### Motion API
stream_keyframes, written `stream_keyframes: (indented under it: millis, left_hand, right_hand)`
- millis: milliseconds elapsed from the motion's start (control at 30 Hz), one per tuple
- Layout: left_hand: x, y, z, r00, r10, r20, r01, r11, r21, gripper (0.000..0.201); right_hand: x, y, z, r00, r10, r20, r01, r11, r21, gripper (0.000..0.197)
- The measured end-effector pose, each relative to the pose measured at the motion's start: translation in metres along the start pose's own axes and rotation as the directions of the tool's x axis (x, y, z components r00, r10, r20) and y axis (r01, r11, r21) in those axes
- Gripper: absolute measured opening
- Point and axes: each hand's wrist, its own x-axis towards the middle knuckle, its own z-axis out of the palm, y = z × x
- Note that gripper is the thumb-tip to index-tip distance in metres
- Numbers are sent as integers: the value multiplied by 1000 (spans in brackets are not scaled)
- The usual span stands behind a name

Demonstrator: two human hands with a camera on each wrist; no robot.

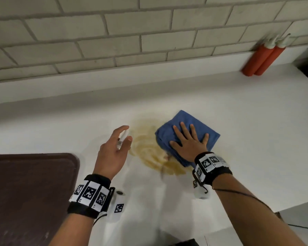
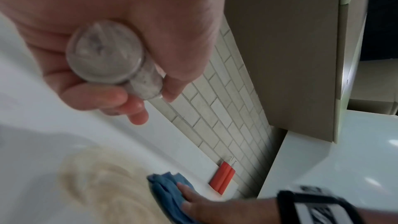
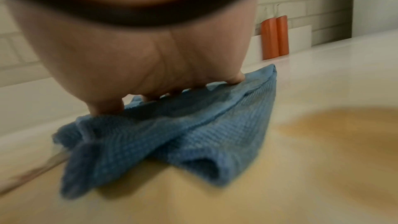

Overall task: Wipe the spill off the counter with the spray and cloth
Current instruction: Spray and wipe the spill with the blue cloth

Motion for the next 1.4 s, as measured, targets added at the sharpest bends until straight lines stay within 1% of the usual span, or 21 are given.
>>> stream_keyframes:
  millis: [100,167,233,333,433,500,600,667,733,800,933,1000,1033,1067,1100,1133,1167,1233,1300,1400]
  left_hand:
    - [-2,4,9,999,3,40,-3,1000,-19,31]
    - [-6,8,14,998,11,57,-10,1000,-30,32]
    - [-9,10,16,998,4,60,-3,1000,-20,32]
    - [-17,11,11,1000,-6,28,7,1000,-16,32]
    - [-28,7,1,999,-19,-35,19,999,-27,32]
    - [-35,3,-5,997,-41,-69,39,999,-23,31]
    - [-41,-2,-10,991,-94,-99,93,996,-8,32]
    - [-46,-1,-9,987,-117,-110,116,993,-11,31]
    - [-51,3,-5,985,-121,-120,120,993,-15,31]
    - [-55,9,2,986,-116,-123,115,993,-12,31]
    - [-64,25,25,989,-98,-115,96,995,-22,30]
    - [-69,36,40,991,-85,-103,82,996,-24,31]
    - [-71,42,48,992,-79,-98,77,997,-22,31]
    - [-72,47,55,993,-74,-92,73,997,-18,31]
    - [-73,53,62,994,-71,-87,70,997,-15,31]
    - [-75,57,69,994,-72,-84,71,997,-16,31]
    - [-77,61,74,994,-73,-83,72,997,-16,30]
    - [-81,67,82,993,-80,-86,78,997,-23,30]
    - [-83,71,87,992,-86,-91,83,996,-30,30]
    - [-85,74,92,991,-93,-97,90,995,-32,29]
  right_hand:
    - [-49,5,25,999,28,-32,-28,1000,-11,73]
    - [-61,1,33,998,53,-27,-54,998,-21,77]
    - [-50,-6,28,997,78,-20,-78,997,6,69]
    - [-7,-22,8,998,65,-19,-65,998,17,67]
    - [37,-54,-8,1000,-10,21,10,1000,-10,67]
    - [45,-82,-9,994,-107,39,108,993,-44,66]
    - [26,-105,7,959,-281,39,284,950,-130,65]
    - [5,-98,22,934,-355,48,358,920,-161,64]
    - [-15,-77,34,924,-382,37,382,908,-170,68]
    - [-33,-47,40,932,-363,9,359,919,-160,71]
    - [-60,17,37,957,-288,-46,280,951,-128,65]
    - [-68,41,29,961,-262,-85,259,965,-50,65]
    - [-70,52,24,963,-227,-144,232,972,21,65]
    - [-71,62,17,960,-163,-227,187,979,86,64]
    - [-71,72,10,946,-80,-314,125,984,128,62]
    - [-70,82,2,930,0,-368,58,988,147,60]
    - [-69,91,-4,923,60,-379,-3,989,150,59]
    - [-68,106,-11,936,115,-333,-80,990,115,58]
    - [-66,114,-12,946,122,-299,-104,992,75,52]
    - [-64,119,-14,951,117,-286,-90,990,105,38]
